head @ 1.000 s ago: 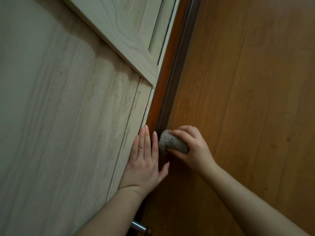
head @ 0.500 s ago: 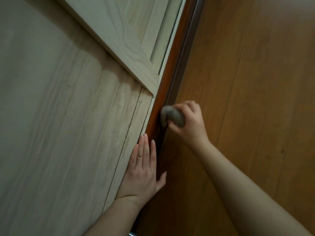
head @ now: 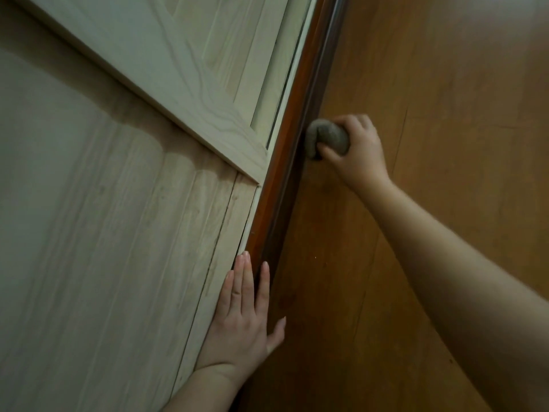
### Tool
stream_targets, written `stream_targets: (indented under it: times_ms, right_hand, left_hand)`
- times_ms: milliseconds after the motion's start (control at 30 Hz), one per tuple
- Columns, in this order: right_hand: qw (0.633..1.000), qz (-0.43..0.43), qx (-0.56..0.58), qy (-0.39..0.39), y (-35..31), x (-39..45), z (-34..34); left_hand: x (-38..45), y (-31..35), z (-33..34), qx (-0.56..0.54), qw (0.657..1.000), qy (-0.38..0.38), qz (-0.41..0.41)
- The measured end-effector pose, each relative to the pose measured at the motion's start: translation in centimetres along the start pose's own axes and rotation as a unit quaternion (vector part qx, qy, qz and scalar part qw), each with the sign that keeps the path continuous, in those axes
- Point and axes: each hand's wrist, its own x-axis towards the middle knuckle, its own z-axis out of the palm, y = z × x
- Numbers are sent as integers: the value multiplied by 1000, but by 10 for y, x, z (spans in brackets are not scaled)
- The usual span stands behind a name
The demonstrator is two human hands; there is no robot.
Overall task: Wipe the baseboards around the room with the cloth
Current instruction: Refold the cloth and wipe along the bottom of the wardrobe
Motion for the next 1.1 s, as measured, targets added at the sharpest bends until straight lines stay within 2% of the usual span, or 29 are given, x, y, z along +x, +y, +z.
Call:
stream_targets:
  times_ms: [100,200,333,600,733,833,933,1033,1100]
  right_hand:
    - [999,-13,-3,-50,10,-93,22]
    - [989,-73,-88,-89,14,-180,46]
    - [965,-143,-173,-133,13,-226,77]
    - [929,-241,-223,-174,24,-153,60]
    - [952,-166,-209,-147,23,-60,30]
    - [921,-214,-252,-207,20,-3,10]
    - [917,-225,-249,-218,23,8,7]
    - [947,-184,-210,-160,33,7,10]
    - [985,-77,-150,-45,37,8,4]
  left_hand:
    - [1,1,-3,6,1000,-15,0]
    - [0,1,-2,0,1000,-19,-4]
    - [0,0,-1,1,1000,-18,-1]
    - [0,0,0,-7,1000,-15,-4]
    - [0,0,0,-16,1000,-14,-1]
    - [0,-1,0,-18,1000,-14,5]
    - [0,-1,3,-26,1000,-9,7]
    - [0,-1,4,-28,1000,-13,7]
    - [0,-1,5,-22,1000,-8,10]
